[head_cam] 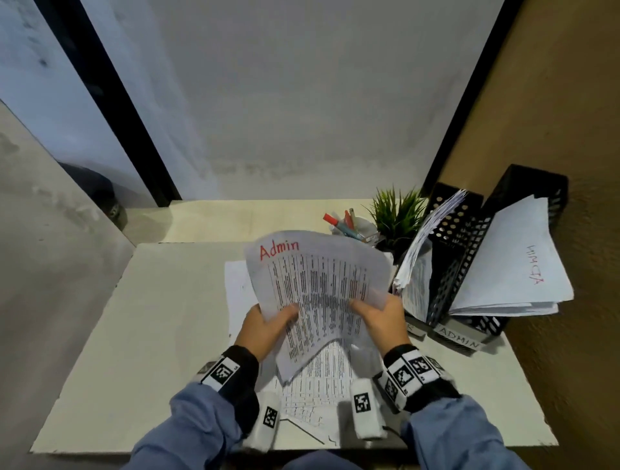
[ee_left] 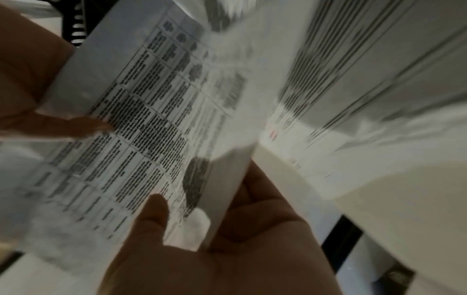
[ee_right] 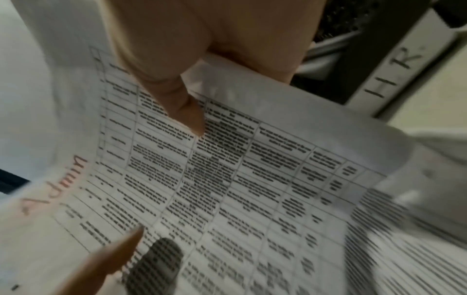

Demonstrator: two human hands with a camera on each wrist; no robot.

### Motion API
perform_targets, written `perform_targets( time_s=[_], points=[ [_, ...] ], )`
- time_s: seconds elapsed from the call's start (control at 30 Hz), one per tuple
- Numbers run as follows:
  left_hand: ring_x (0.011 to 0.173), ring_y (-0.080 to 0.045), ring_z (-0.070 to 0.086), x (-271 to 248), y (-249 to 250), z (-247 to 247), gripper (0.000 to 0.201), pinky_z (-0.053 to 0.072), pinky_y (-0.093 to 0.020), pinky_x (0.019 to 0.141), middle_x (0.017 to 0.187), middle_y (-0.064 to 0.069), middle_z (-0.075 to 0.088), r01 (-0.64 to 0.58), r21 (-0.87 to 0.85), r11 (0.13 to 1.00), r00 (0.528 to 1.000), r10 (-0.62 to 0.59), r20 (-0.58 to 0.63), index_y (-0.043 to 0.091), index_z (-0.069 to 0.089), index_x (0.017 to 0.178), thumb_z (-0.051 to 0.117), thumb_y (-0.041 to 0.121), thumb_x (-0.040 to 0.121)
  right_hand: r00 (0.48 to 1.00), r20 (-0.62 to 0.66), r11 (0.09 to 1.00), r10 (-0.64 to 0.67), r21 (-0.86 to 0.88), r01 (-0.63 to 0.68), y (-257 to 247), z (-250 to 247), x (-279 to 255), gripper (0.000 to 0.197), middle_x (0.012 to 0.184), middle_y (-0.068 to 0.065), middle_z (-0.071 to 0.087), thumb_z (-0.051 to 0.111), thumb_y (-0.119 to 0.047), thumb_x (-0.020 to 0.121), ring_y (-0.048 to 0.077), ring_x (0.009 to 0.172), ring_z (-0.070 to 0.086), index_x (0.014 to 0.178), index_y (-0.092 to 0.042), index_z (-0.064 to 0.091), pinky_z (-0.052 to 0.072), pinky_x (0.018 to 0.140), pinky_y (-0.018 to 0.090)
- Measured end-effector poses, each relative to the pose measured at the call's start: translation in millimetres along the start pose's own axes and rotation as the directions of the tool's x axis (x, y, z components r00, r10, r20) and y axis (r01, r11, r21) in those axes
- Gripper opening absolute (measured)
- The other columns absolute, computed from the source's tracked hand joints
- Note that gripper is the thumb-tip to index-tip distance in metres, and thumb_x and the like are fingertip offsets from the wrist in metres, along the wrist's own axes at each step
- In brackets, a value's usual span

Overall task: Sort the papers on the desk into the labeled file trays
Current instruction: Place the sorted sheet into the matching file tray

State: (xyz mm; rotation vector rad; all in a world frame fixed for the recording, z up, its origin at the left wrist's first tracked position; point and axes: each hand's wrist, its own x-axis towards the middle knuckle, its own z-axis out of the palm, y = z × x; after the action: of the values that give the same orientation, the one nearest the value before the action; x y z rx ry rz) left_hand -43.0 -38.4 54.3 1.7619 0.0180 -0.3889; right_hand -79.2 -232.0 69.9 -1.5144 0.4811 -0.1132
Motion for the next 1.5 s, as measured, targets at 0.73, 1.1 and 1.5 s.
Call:
perform_targets(
  time_s=[0.73,1.1,1.5],
  points=[
    [0.094,-0.04,0.061,1,192,215,0.054,0.052,-0.045,0.077,0.106,-0.02,0.066,-0.716,0.459,0.526,0.691,0.627,0.36,0.019,0.042,0.136,0.049,0.006,0.084,0.799,-0.595,0.924,-0.092,-0.349,-0.154,-60,-207,31,0.023,0.096,0.017,0.067,0.069,-0.013,0.08,0.031,0.089,0.062,0.1,-0.002,0.068,0.045,0.073,0.036],
    [0.101,-0.044,0.056,27,141,276,0.06,0.045,-0.046,0.084,0.117,-0.025,0.056,-0.567,0.477,0.671,0.806,0.334,0.489,0.013,0.025,0.139,0.043,-0.003,0.084,0.81,-0.53,0.956,-0.25,-0.268,0.12,-100,-199,32,0.024,0.123,0.021,0.058,0.051,-0.007,0.09,0.025,0.105,0.056,0.113,-0.002,0.057,0.038,0.081,0.027],
    [0.108,-0.039,0.054,43,113,283,0.049,0.048,-0.045,0.088,0.121,-0.018,0.046,-0.489,0.628,0.605,0.845,0.152,0.512,0.004,0.039,0.12,0.063,0.02,0.08,0.762,-0.547,0.817,-0.345,-0.576,-0.043,-78,-191,32,0.005,0.087,0.023,0.06,0.05,-0.007,0.085,0.035,0.079,0.055,0.088,-0.01,0.048,0.033,0.063,0.03]
  ],
)
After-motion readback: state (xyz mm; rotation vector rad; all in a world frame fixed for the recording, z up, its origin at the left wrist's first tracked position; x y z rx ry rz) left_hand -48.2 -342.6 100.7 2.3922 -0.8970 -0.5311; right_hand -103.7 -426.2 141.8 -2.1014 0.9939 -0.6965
